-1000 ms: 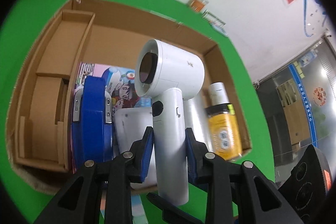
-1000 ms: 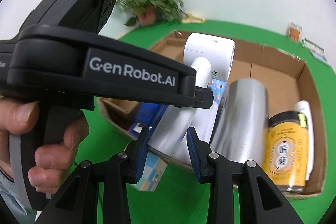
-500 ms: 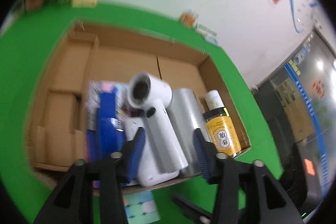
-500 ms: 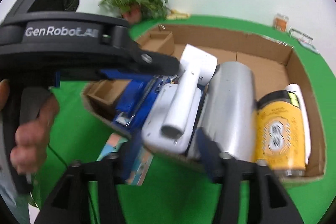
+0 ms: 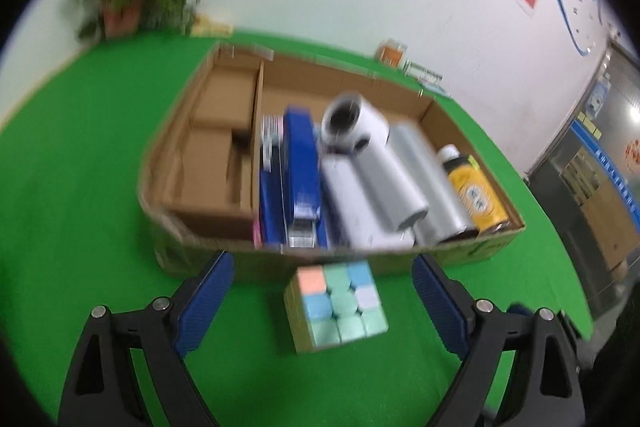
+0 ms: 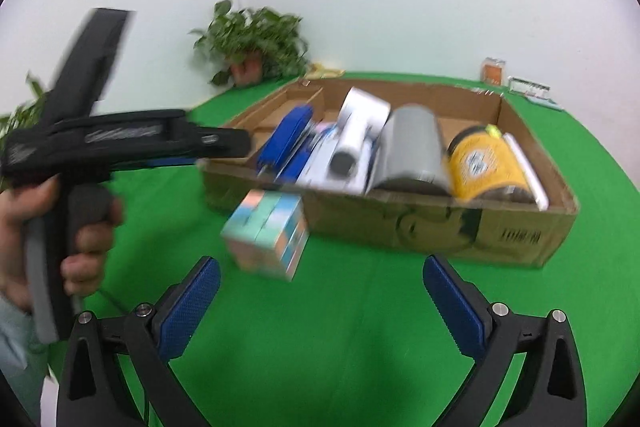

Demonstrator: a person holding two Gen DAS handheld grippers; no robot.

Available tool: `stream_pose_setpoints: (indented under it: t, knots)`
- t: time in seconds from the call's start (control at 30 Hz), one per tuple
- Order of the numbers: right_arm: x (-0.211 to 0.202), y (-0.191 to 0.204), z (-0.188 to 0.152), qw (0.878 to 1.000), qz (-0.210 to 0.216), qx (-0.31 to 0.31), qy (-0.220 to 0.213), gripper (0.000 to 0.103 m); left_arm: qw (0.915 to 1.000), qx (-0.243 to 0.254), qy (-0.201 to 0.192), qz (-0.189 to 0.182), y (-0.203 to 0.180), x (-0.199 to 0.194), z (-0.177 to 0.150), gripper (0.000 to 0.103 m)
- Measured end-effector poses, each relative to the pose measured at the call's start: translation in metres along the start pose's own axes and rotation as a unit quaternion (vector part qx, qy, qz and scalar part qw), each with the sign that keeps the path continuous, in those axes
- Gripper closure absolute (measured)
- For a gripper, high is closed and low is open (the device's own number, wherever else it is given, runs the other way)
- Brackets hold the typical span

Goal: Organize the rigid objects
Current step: 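Move both tools to the pastel Rubik's cube, then grip the Rubik's cube with the left tool while the right tool grips it too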

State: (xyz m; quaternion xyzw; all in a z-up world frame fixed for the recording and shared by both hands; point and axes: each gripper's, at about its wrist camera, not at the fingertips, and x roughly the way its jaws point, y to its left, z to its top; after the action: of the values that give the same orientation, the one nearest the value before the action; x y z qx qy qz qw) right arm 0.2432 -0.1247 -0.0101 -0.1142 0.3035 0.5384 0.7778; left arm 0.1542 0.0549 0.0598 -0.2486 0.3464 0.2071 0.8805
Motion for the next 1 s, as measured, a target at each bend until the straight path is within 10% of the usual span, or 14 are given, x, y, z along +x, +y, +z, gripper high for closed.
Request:
stream_pose_setpoints:
  t: [0.23, 1.0]
  knots:
    - [0.0, 0.006, -0.04, 0.997, 0.043, -0.027, 0.058, 0.005, 0.9902, -0.08, 0.085, -0.076, 0.023, 0.055, -0.019, 0.032]
    - [-0.037, 0.005, -0.1, 0.988, 0.056, -0.053, 0.13, 0.022, 0.9674, -0.075, 0.175, -0.168, -0.079, 0.02, -0.131, 0.028]
